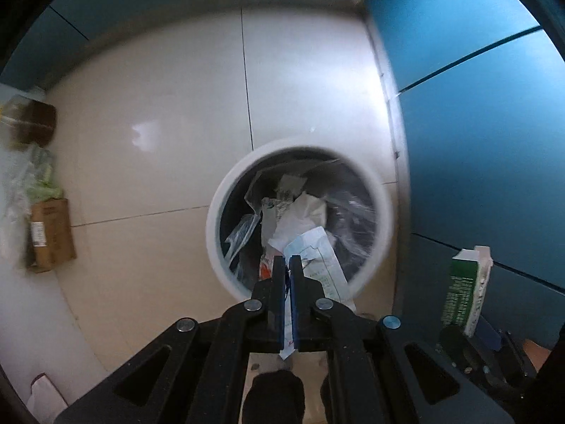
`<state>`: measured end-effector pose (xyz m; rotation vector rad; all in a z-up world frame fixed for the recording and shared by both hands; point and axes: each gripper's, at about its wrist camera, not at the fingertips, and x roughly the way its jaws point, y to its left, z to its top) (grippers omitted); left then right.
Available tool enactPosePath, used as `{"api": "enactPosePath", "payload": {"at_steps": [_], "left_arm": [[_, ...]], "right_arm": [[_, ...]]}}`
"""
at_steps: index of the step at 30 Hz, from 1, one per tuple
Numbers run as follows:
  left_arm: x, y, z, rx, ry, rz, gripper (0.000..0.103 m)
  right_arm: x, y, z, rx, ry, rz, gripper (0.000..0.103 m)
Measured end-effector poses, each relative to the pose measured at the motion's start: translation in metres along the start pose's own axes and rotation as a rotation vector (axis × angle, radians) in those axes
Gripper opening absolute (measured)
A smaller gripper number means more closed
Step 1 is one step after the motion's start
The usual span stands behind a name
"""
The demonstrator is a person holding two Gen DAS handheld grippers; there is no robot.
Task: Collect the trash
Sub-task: 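Carry bag and medicine box to the white bin and open both tools over it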
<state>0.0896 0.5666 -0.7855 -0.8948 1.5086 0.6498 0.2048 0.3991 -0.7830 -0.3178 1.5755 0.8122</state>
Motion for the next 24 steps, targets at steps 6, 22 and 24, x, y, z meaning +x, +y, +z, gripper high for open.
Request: {"api": "enactPosePath", "payload": {"at_steps": [6, 22, 24], "left_arm": [[0.067, 0.026, 0.004, -0.057, 0.061, -0.023, 0.038], [-0.003, 0.04, -0.051, -0.042, -0.16, 0.21, 0.103], [-0.012, 0.035, -0.056, -0.041, -0.168, 0.223, 0.103]], "right_arm": [[0.104, -0.006, 0.006, -0.05, 0.088, 0.002, 0.07], [0.092, 0.01, -0.005, -0.199, 0.011, -0.249, 0.103], [0.081, 0.013, -0.005, -0.209, 0.0, -0.262, 0.103]]}}
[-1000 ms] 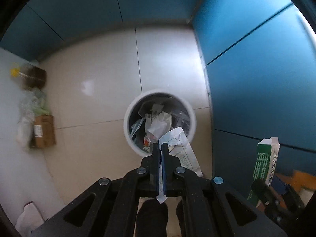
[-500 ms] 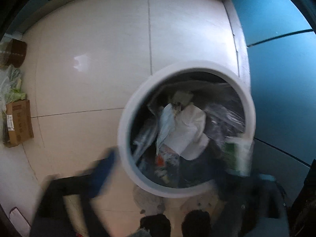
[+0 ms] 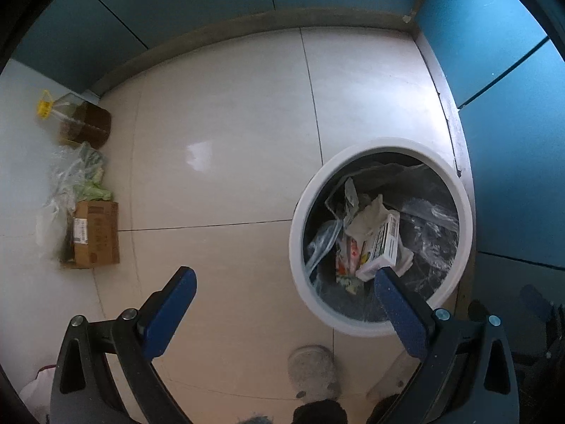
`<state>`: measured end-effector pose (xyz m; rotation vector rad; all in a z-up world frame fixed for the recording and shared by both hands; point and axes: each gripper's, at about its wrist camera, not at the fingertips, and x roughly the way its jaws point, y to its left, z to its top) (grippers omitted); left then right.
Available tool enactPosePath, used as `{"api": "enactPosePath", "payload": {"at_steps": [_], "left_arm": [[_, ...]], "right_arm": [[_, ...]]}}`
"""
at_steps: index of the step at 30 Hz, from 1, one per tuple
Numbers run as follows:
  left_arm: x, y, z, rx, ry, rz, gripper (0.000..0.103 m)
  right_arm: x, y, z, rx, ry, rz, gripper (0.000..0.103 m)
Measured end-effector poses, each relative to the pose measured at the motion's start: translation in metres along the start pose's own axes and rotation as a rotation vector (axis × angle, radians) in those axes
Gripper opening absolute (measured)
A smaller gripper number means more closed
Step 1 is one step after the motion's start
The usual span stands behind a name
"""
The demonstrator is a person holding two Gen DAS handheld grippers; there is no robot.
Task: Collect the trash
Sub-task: 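Carry bag and medicine box to the white bin and open both tools over it, then swing both tools back from the bin toward the table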
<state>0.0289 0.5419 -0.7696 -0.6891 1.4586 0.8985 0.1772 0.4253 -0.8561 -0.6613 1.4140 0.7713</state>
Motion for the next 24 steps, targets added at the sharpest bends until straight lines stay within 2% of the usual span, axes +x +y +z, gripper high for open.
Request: {"api": "enactPosePath", "payload": {"at_steps": [5, 12, 18, 24], "left_arm": [[-0.039, 0.008, -0.008, -0.021, -0.027, 0.003, 0.103], [-0.105, 0.015, -0.03, -0.062, -0.068, -0.02, 0.103], [-0.176, 0.015, -0.062, -0.063, -0.093, -0.023, 0.103], [-0.262, 0.019, -0.088, -0.063, -0.14, -0.034, 0.103]], "right_arm": [[-0.039, 0.002, -0.003, -0.017, -0.029, -0.004, 0.103], [-0.119, -0.001, -0.019, -0.049, -0.075, -0.005, 0.103], [-0.203, -0.003, -0.034, -0.07, -0.119, 0.002, 0.103], [-0.303, -0.007, -0.05, -0.086, -0.179, 0.011, 0.103]]}}
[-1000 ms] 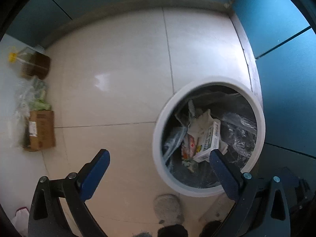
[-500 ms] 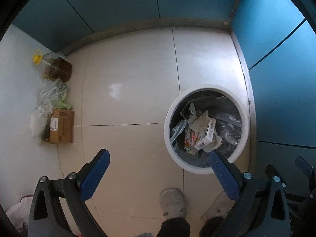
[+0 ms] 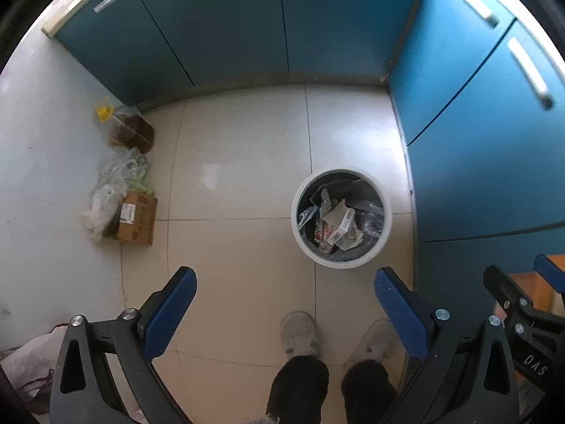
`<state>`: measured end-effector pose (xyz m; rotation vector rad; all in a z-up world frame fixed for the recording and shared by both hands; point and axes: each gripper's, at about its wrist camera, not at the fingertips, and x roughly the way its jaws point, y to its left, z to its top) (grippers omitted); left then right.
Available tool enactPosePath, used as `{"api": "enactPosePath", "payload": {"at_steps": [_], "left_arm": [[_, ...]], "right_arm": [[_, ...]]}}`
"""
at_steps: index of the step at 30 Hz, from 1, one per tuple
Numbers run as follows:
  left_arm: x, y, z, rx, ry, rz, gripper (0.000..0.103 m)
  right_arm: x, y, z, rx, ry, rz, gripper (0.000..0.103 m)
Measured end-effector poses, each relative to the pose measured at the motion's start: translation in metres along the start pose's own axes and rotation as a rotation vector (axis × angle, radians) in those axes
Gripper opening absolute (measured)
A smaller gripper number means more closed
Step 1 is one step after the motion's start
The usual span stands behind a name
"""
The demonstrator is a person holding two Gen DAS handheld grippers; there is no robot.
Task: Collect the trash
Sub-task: 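Swing both tools back from the bin toward the table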
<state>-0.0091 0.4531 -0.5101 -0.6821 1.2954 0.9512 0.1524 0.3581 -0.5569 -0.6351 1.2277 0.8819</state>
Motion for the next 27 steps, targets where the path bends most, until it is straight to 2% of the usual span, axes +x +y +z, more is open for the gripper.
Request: {"api": "enactPosePath", "payload": {"at_steps": [5, 9, 11, 15, 18, 21, 22, 23, 25, 27], "left_arm": [[-0.072, 0.005, -0.004, -0.003, -0.047, -0.006, 0.103], [-0.128, 0.003, -0.005, 0.012, -0.081, 0.057, 0.103], [-0.155, -0.002, -0.006, 0.032, -0.114, 0.093, 0.103], [-0.202, -0.033, -0.002, 0.089, -0.181, 0.082, 0.103], [-0.223, -0.085, 0.002, 0.187, -0.207, 0.058, 0.103], [-0.239, -0.156, 0.001, 0.308, -0.214, 0.007, 0.103], [-0.241, -0.182, -0.002, 0.351, -0.211, -0.012, 0.103], [-0.243, -0.22, -0.009, 0.414, -0.195, -0.051, 0.103], [-0.244, -0.275, -0.024, 0.508, -0.153, -0.115, 0.103], [-0.238, -0.34, -0.05, 0.625, -0.067, -0.199, 0.102]], "right_arm": [[-0.087, -0.006, 0.0, 0.008, -0.044, 0.029, 0.103], [-0.149, -0.012, -0.003, 0.026, -0.072, 0.084, 0.103], [-0.179, -0.021, -0.005, 0.068, -0.077, 0.138, 0.103], [-0.232, -0.063, -0.015, 0.204, -0.097, 0.208, 0.103], [-0.265, -0.123, -0.033, 0.343, -0.138, 0.195, 0.103], [-0.29, -0.202, -0.067, 0.522, -0.164, 0.135, 0.103], [-0.299, -0.236, -0.085, 0.595, -0.171, 0.089, 0.103], [-0.303, -0.257, -0.097, 0.641, -0.173, 0.059, 0.103], [-0.313, -0.316, -0.143, 0.782, -0.171, -0.021, 0.103], [-0.315, -0.358, -0.181, 0.889, -0.152, -0.082, 0.103]]}}
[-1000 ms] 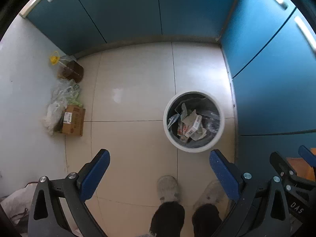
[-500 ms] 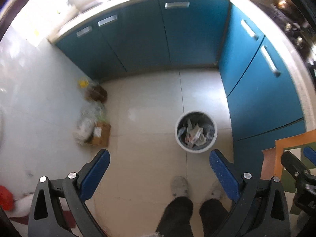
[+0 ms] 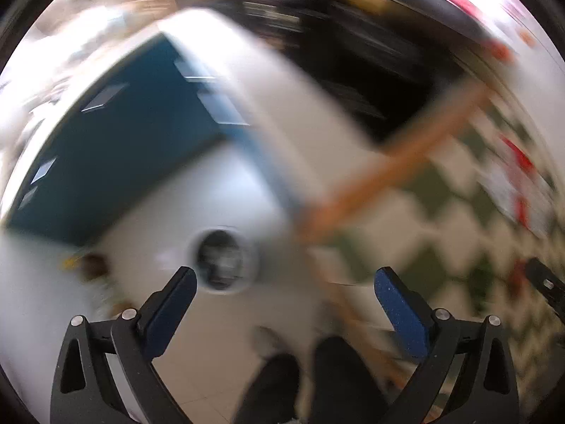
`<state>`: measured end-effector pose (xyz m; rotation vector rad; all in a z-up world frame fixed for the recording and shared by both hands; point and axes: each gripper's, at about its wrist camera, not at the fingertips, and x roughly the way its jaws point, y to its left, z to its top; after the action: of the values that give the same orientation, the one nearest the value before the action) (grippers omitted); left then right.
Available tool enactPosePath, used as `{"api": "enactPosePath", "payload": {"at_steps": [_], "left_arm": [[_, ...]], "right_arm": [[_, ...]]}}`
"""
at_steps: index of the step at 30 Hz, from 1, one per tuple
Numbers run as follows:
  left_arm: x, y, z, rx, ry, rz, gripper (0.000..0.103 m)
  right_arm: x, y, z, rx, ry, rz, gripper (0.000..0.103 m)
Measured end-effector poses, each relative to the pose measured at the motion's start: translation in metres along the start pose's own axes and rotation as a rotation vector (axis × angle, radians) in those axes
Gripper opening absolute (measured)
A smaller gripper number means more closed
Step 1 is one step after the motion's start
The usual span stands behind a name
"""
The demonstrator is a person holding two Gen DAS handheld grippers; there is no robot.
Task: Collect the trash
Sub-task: 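Swing both tools back from the bin toward the table, then grasp the small red packet with the right tool while the left tool grasps a green item, then carry red packet and green item to the white bin and open both tools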
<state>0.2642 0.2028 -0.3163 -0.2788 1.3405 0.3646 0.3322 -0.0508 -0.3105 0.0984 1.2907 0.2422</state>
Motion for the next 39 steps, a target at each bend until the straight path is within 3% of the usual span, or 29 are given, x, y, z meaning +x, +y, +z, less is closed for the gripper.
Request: {"api": "enactPosePath", "payload": {"at_steps": [4, 6, 9, 10, 11, 14, 18, 20, 21, 22, 23, 24, 26, 27, 28, 36, 39], "left_arm": [[0.038, -0.118, 0.005, 0.176, 0.139, -0.173, 0.102], [0.055, -0.164, 0.0, 0.244, 0.196, -0.206, 0.092], [0.077, -0.202, -0.007, 0.289, 0.261, -0.213, 0.055], [0.083, -0.208, -0.008, 0.296, 0.274, -0.206, 0.028], [0.086, -0.211, -0.01, 0.304, 0.277, -0.191, 0.019], [0.083, -0.212, -0.006, 0.354, 0.208, -0.121, 0.017], [0.087, -0.194, 0.01, 0.341, 0.157, -0.051, 0.017], [0.088, -0.189, 0.017, 0.34, 0.136, -0.022, 0.017], [0.088, -0.186, 0.021, 0.336, 0.125, -0.01, 0.017], [0.088, -0.183, 0.022, 0.332, 0.121, -0.008, 0.017], [0.088, -0.18, 0.024, 0.325, 0.119, -0.009, 0.016], [0.087, -0.177, 0.028, 0.316, 0.116, -0.012, 0.016], [0.084, -0.172, 0.027, 0.31, 0.105, -0.017, 0.016], [0.082, -0.167, 0.027, 0.307, 0.097, -0.024, 0.016], [0.079, -0.163, 0.027, 0.305, 0.091, -0.031, 0.016], [0.039, -0.11, 0.041, 0.25, -0.008, -0.062, 0.015], [0.025, -0.076, 0.047, 0.2, -0.045, -0.064, 0.015]], "right_arm": [[0.002, -0.113, 0.009, 0.206, 0.017, -0.099, 0.103], [0.008, -0.144, 0.002, 0.261, 0.02, -0.118, 0.103], [0.016, -0.178, -0.005, 0.315, 0.035, -0.125, 0.103], [0.023, -0.184, -0.006, 0.329, 0.045, -0.118, 0.103], [0.027, -0.187, -0.007, 0.335, 0.051, -0.112, 0.103], [0.042, -0.191, -0.005, 0.345, 0.072, -0.081, 0.103], [0.069, -0.176, -0.001, 0.312, 0.091, -0.062, 0.099], [0.075, -0.158, 0.003, 0.234, 0.065, -0.103, 0.097], [0.076, -0.151, 0.003, 0.196, 0.048, -0.126, 0.092], [0.076, -0.142, 0.002, 0.155, 0.019, -0.198, 0.076], [0.075, -0.138, 0.001, 0.136, -0.002, -0.231, 0.067], [0.073, -0.134, 0.0, 0.117, -0.025, -0.248, 0.046], [0.071, -0.131, -0.002, 0.105, -0.039, -0.222, 0.031], [0.069, -0.13, -0.003, 0.108, -0.042, -0.203, 0.019], [0.066, -0.129, -0.003, 0.106, -0.043, -0.184, 0.015], [0.032, -0.081, 0.013, 0.075, -0.073, -0.043, 0.012], [0.024, -0.035, 0.018, 0.014, -0.087, 0.021, 0.012]]}}
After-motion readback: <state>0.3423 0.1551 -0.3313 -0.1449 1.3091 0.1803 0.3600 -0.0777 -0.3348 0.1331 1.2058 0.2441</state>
